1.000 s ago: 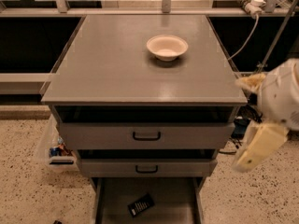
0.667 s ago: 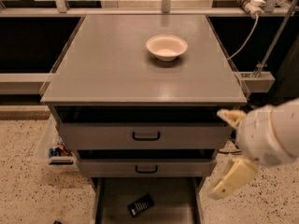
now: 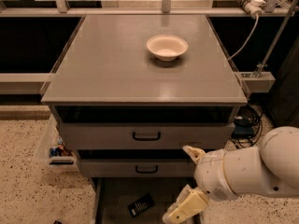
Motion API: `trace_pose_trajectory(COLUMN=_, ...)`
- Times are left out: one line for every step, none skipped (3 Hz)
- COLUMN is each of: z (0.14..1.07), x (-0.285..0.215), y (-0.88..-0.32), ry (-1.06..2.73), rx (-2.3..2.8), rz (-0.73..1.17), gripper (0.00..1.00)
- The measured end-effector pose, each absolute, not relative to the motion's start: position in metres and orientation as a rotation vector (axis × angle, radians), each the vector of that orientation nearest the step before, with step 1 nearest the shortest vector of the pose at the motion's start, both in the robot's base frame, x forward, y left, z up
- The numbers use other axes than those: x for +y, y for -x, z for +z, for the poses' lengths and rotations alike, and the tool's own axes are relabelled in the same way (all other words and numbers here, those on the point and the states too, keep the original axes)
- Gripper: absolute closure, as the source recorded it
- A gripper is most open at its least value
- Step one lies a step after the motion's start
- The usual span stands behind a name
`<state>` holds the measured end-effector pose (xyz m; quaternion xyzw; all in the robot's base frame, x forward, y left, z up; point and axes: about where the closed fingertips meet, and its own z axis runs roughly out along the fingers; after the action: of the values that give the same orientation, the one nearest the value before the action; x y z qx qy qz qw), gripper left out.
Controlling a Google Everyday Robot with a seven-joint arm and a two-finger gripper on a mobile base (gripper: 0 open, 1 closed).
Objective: Pick rxbar chocolate from bottom drawer and place on counter
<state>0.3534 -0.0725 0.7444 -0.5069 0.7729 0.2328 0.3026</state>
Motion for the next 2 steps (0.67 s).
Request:
trace_pose_trajectory(z=0.745, x=-0.074, y=-0.353, ry=1.346, rx=2.051, rz=0.608, gripper=0.0)
trace_pose_trajectory(z=0.706, x=-0.068, y=-0.347, ry=1.309, rx=2.081, rz=0.658, gripper=0.0)
